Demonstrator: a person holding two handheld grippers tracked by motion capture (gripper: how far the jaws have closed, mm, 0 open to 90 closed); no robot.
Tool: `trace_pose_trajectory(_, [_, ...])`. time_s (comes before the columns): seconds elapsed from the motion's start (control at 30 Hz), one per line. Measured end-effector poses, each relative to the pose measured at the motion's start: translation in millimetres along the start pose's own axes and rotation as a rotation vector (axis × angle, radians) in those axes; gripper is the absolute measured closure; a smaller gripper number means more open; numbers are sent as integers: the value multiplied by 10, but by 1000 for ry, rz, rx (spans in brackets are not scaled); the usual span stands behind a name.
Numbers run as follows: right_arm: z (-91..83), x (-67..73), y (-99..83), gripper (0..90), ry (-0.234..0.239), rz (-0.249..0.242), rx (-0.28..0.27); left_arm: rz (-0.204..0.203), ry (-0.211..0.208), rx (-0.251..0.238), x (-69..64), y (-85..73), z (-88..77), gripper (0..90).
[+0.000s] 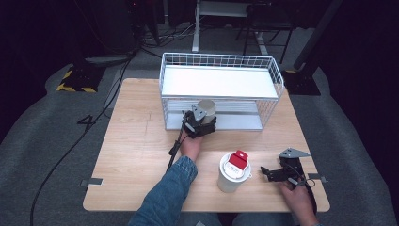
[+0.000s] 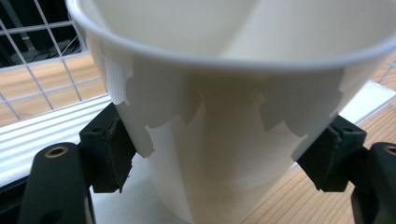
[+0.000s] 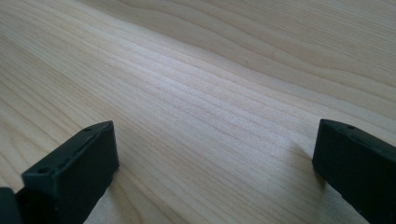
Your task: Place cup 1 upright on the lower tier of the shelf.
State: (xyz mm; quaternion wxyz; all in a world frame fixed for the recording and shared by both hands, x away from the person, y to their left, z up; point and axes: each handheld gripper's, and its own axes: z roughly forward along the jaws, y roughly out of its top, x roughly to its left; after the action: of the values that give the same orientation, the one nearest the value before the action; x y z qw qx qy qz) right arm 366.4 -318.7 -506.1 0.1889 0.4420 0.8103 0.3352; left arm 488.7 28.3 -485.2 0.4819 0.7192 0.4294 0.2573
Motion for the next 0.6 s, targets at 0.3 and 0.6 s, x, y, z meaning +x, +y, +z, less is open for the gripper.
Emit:
trace_pose_trajectory(0.3, [0, 0, 0, 3, 0, 0, 0, -2, 10, 8, 18, -40, 62, 230])
trace_pose_trajectory(0.6, [0, 0, -1, 3, 0, -1, 0, 17, -3, 36, 15, 12, 127, 229])
